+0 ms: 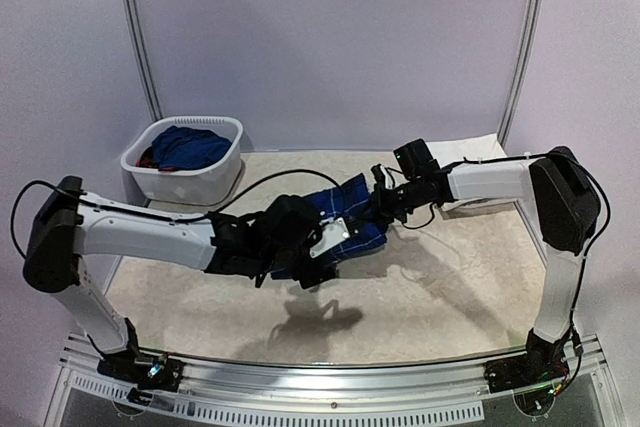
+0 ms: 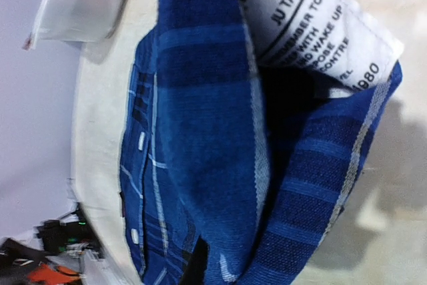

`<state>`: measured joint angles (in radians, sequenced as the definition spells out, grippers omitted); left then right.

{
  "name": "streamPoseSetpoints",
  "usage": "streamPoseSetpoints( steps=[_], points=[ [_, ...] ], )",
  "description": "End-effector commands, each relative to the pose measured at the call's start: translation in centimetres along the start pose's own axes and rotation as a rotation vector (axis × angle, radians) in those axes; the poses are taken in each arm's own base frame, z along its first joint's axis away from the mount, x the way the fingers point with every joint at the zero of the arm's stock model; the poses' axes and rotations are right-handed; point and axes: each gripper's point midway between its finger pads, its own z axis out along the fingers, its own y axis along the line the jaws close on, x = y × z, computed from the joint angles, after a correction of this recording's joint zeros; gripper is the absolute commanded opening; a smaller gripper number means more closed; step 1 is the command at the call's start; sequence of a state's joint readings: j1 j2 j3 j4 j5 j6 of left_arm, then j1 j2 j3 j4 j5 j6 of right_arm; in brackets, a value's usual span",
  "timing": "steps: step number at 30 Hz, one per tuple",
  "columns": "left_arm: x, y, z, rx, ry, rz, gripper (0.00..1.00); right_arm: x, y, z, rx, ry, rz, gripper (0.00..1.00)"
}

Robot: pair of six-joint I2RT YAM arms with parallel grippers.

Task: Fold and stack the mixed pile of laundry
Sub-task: Pass from the left arm to the right, then place the square-folded shirt at the corner of the board.

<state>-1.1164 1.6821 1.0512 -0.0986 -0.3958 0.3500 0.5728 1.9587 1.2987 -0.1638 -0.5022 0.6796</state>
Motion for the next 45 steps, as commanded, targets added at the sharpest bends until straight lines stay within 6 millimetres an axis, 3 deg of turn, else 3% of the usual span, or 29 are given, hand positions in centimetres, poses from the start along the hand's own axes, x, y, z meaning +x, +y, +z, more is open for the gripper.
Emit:
streamPoseSetpoints(
  steps=[1, 10, 20, 25, 34, 45],
  points=[
    [1.6, 1.3, -3.2, -0.024, 0.048, -0.181, 1.00, 0.4, -3.3, -1.0, 0.216, 0.086, -0.092, 0.00],
    [4.9, 2.2, -8.2, -0.035, 0.013, -0.425, 1.00, -5.1, -4.1, -5.9, 0.422, 0.090, -0.264, 0.00],
    [6.5, 3.3, -11.8, -0.057, -0.067, -0.552, 1.00, -11.4, -1.4, -12.7, 0.605, -0.018, -0.473, 0.00],
    [6.4, 3.6, -12.3, -0.057, -0.104, -0.569, 1.00, -13.6, -0.3, -15.5, 0.653, -0.048, -0.572, 0.00],
    [6.2, 2.8, -11.7, -0.029, -0.108, -0.565, 1.00, -15.8, 0.1, -20.5, 0.672, -0.111, -0.600, 0.00],
    [6.2, 2.4, -10.9, -0.025, -0.089, -0.547, 1.00, -18.4, -3.6, -26.2, 0.755, -0.192, -0.540, 0.00]
  ],
)
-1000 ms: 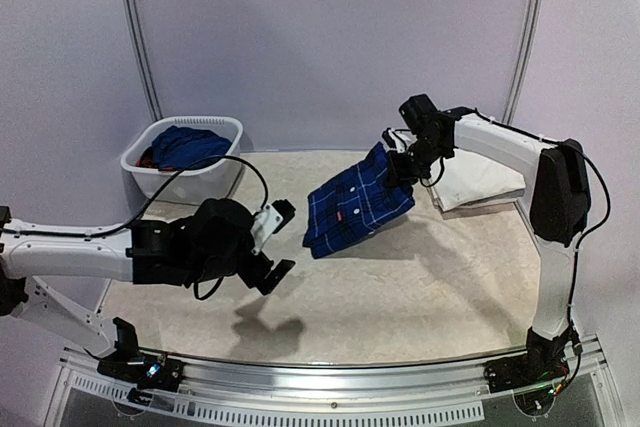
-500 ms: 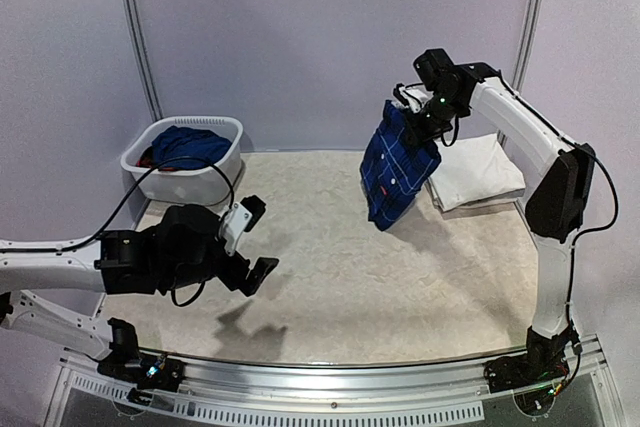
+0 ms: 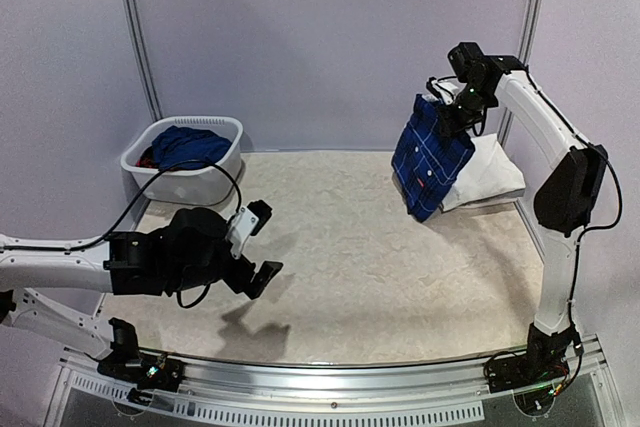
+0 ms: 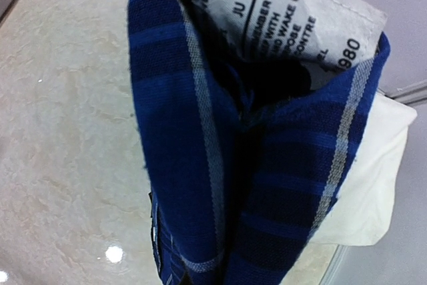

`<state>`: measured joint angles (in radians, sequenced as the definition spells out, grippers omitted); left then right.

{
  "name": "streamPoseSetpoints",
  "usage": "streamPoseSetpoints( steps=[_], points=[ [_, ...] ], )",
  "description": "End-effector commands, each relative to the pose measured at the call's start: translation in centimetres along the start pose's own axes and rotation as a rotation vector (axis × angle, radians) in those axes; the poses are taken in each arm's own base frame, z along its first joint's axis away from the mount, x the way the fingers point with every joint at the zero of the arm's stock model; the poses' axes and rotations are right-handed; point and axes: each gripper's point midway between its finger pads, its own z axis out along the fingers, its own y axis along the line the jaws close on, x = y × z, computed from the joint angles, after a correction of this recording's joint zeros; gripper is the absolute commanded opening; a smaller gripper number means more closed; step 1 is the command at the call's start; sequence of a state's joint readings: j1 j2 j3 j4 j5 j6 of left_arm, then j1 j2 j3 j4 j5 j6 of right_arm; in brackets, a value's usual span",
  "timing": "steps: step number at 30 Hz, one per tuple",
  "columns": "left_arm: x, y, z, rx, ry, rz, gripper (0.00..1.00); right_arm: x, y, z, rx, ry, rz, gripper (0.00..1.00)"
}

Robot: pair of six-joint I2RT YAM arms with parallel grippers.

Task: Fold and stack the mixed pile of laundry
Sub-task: Place the square-folded shirt at the corner of the board.

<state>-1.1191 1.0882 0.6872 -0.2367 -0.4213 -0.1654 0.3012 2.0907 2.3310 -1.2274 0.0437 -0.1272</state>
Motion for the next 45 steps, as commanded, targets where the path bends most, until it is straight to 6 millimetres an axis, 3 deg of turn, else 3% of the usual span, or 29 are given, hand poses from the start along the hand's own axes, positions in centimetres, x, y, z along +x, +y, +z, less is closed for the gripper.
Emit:
streamPoseSetpoints(
  steps=[1, 10, 20, 27, 30, 35, 37, 39, 45],
  points=[
    [0.0, -0.4, 0.3, 0.009, -0.001, 0.004, 1.00, -1.5, -3.6, -2.9, 0.068, -0.088, 0.017, 0.00],
    [0.4, -0.5, 0.9, -0.003, 0.023, 0.023, 1.00, -1.6, -9.7, -2.7, 0.160, -0.124, 0.095, 0.00],
    [0.8, -0.6, 1.8, -0.016, 0.051, 0.048, 1.00, 0.9, -16.4, 2.3, 0.257, -0.047, 0.174, 0.00],
    [1.0, -0.7, 2.1, -0.016, 0.056, 0.053, 1.00, 1.6, -17.8, 6.1, 0.272, -0.027, 0.207, 0.00],
    [1.0, -0.8, 2.1, -0.016, 0.056, 0.053, 1.00, 3.6, -21.4, 7.2, 0.394, 0.013, 0.279, 0.00],
    [1.1, -1.0, 2.4, -0.011, 0.064, 0.059, 1.00, 5.4, -23.4, 8.3, 0.507, 0.056, 0.341, 0.01],
    [1.2, -1.1, 2.6, -0.008, 0.069, 0.060, 1.00, 5.7, -23.8, 8.6, 0.523, 0.058, 0.361, 0.06],
    [1.2, -1.2, 2.6, -0.005, 0.069, 0.059, 1.00, 5.9, -23.8, 9.0, 0.519, 0.060, 0.374, 0.18],
    [1.3, -1.2, 2.6, -0.005, 0.070, 0.061, 1.00, 6.4, -24.3, 9.6, 0.544, 0.068, 0.407, 0.42]
  ],
)
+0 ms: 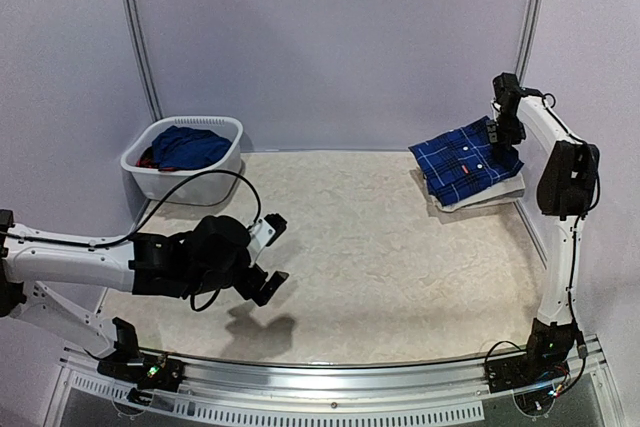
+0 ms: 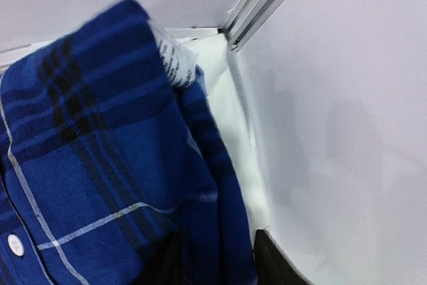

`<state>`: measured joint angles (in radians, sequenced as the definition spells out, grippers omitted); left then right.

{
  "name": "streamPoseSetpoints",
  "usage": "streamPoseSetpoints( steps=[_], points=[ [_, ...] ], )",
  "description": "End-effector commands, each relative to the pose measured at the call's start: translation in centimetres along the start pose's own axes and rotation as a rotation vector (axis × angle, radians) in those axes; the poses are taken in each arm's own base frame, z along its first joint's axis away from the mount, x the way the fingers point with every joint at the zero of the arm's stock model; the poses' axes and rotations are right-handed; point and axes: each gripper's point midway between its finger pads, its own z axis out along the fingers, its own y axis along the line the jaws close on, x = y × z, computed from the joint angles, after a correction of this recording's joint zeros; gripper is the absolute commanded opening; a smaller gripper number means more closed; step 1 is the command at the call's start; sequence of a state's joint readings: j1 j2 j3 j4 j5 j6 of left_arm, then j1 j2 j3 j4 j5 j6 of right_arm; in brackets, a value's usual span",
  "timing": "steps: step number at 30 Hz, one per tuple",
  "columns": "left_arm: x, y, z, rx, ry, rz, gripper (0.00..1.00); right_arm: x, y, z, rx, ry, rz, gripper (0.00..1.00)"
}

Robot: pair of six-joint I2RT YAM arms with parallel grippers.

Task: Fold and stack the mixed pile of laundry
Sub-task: Place the square-folded shirt at the corner of the board.

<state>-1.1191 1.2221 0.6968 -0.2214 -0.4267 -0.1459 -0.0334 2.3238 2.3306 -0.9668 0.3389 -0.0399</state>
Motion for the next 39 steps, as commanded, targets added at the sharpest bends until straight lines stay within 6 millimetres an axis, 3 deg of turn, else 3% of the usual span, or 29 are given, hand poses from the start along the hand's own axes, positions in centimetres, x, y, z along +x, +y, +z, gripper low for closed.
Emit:
streamPoseSetpoints(
  steps=[1, 3, 5, 9, 12, 16, 17, 21, 25, 27, 33, 39],
  points=[
    [-1.2, -0.3, -0.1, 0.012, -0.027, -0.003, 1.00, 0.1, -1.4, 1.6, 0.077, 0.000, 0.046, 0.44],
    [-1.2, -0.3, -0.1, 0.012, -0.027, -0.004, 1.00, -0.2, -2.2, 1.3, 0.106, -0.013, 0.098, 0.50],
    [-1.2, -0.4, -0.1, 0.013, -0.025, -0.003, 1.00, -0.8, -3.6, 0.3, 0.153, -0.040, 0.140, 0.65],
    [-1.2, -0.3, -0.1, 0.009, -0.025, -0.003, 0.99, -2.5, -4.8, -2.6, 0.141, -0.105, 0.217, 0.73],
    [-1.2, -0.2, -0.1, 0.004, -0.026, -0.003, 1.00, -3.5, -3.1, -5.2, -0.009, -0.140, 0.256, 0.74],
    [-1.2, -0.1, -0.1, -0.002, -0.027, -0.003, 1.00, -4.0, 1.3, -8.4, -0.193, -0.178, 0.244, 0.74],
    [-1.2, -0.1, -0.1, -0.003, -0.025, -0.001, 1.00, -4.2, 3.8, -9.8, -0.231, -0.195, 0.210, 0.74],
    [-1.2, 0.0, -0.2, -0.006, -0.026, -0.001, 1.00, -4.0, 10.4, -13.3, -0.397, -0.224, 0.146, 0.72],
    [-1.1, 0.2, -0.3, -0.017, -0.023, -0.001, 1.00, -2.8, 17.8, -16.0, -0.571, -0.230, 0.092, 0.63],
    [-1.1, 0.3, -0.3, -0.021, -0.021, 0.000, 1.00, -1.9, 20.7, -16.6, -0.575, -0.223, 0.082, 0.61],
    [-1.0, 0.4, -0.2, -0.025, -0.017, 0.002, 1.00, 1.9, 29.2, -13.9, -0.626, -0.130, 0.044, 0.53],
    [-1.0, 0.5, -0.4, -0.029, -0.016, -0.004, 1.00, 4.2, 32.2, -9.1, -0.617, -0.048, 0.048, 0.47]
  ],
)
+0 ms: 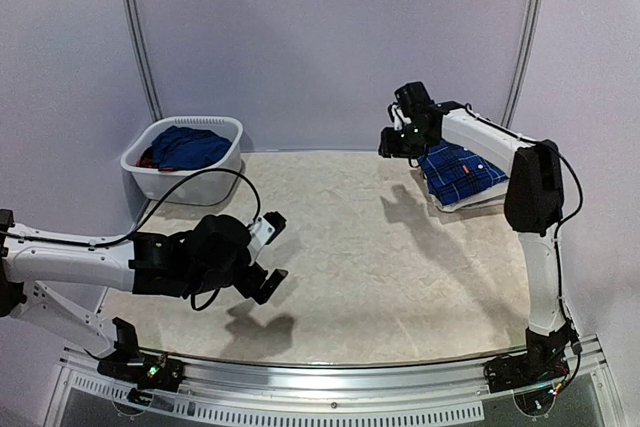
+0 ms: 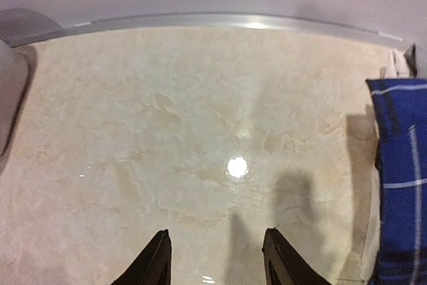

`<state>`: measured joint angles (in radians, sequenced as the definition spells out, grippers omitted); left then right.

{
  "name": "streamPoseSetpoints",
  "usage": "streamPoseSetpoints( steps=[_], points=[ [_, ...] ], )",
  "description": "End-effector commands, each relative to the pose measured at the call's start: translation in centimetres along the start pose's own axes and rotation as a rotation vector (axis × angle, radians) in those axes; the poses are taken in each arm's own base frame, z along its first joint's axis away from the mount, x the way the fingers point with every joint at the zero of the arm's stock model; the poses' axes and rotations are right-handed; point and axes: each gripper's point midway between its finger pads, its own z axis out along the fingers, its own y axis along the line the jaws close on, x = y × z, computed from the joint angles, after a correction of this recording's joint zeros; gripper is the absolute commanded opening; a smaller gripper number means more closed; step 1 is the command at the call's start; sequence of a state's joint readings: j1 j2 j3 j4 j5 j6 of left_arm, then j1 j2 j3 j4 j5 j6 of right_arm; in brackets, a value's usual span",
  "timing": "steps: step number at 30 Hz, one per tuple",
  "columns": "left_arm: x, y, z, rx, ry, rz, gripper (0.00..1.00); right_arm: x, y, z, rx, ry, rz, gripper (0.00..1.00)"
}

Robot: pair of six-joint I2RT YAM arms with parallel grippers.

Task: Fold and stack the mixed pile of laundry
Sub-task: Place the square-folded shirt at the corner of the board, then adjust the square-folded shirt at the corner of the board.

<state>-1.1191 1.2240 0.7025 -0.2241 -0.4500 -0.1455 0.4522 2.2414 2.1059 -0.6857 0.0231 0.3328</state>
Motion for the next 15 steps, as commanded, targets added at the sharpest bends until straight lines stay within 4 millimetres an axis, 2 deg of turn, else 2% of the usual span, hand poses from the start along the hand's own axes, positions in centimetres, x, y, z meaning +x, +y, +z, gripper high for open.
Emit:
streamPoseSetpoints(
  steps=[1, 4, 8, 11, 15],
  points=[
    [-0.7, 0.1, -0.3, -0.008, -0.011, -0.002, 1.00, 2.4, -1.6, 4.7, 0.034, 0.068, 0.054, 0.47],
    [-0.8, 0.3, -0.4, -0.013, -0.012, -0.001, 1.00, 3.6, -3.1, 6.6, 0.091, 0.108, 0.055, 0.47],
    [-0.7, 0.3, -0.2, -0.018, -0.008, 0.005, 1.00, 4.3, -6.5, 7.6, 0.182, 0.129, 0.095, 0.47],
    [-0.6, 0.2, 0.0, -0.022, -0.002, 0.012, 1.00, 4.0, -8.6, 7.7, 0.224, 0.119, 0.115, 0.47],
    [-0.7, 0.1, 0.3, -0.022, 0.003, 0.019, 1.00, 2.5, -10.2, 7.5, 0.246, 0.079, 0.125, 0.47]
  ],
)
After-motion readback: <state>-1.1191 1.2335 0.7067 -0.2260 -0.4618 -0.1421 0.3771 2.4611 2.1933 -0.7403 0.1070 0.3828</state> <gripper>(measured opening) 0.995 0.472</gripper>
